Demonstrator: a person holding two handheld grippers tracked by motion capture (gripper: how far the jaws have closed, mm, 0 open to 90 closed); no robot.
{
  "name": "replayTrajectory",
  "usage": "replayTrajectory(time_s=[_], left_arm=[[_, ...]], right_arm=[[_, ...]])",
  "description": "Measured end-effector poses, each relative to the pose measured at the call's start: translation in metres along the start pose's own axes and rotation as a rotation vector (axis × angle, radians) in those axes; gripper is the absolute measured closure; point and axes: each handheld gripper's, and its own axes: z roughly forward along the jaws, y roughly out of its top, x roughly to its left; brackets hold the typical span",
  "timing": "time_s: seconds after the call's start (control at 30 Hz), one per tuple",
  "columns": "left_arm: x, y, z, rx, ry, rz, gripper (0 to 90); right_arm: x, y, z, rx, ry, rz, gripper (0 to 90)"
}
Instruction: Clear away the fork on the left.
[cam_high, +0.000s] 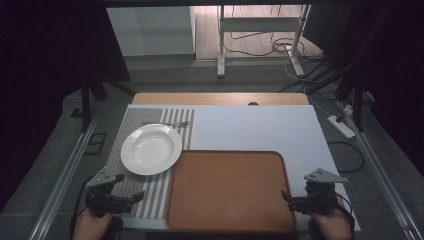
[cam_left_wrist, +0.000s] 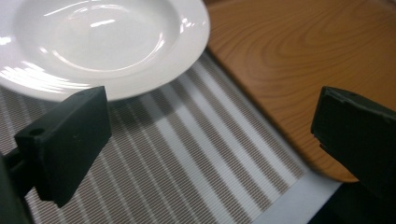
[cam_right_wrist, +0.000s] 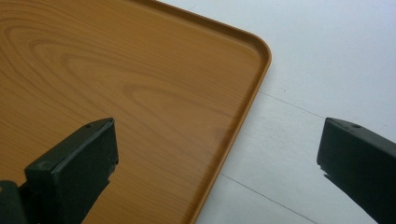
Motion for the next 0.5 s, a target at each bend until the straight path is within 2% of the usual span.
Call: replayTrajectory(time_s=[0.03,0.07,0.1,0.37,0.4,0.5], left_arm=[[0.000,0.000,0.000,0.000,0.000,0.000,0.0],[0.002,0.002,-0.001,-0.012,-0.025,-0.019,0.0],[0.002,0.003,-0.001,-0.016,-0.027,-0.022,0.0],[0.001,0.011,0.002,-0.003,-0.002,-0.010,0.0],[0.003,0.013,0.003,0.007,0.007,-0.014,0.0],[0.007,0.015,0.005,-0.002,0.009,-0.024,0.0]], right_arm=[[0.000,0.000,0.000,0.000,0.001,0.000,0.0],[0.000,0.000,0.000,0.001,0.000,0.001,0.0],[0.000,0.000,0.000,0.001,0.001,0.001,0.0],[0.000,0.000,0.000,0.001,0.005,-0.002,0.0],[0.000,0.000,0.000,0.001,0.006,-0.003,0.0],[0.000,0.000,0.001,0.002,0.009,-0.005,0.0]])
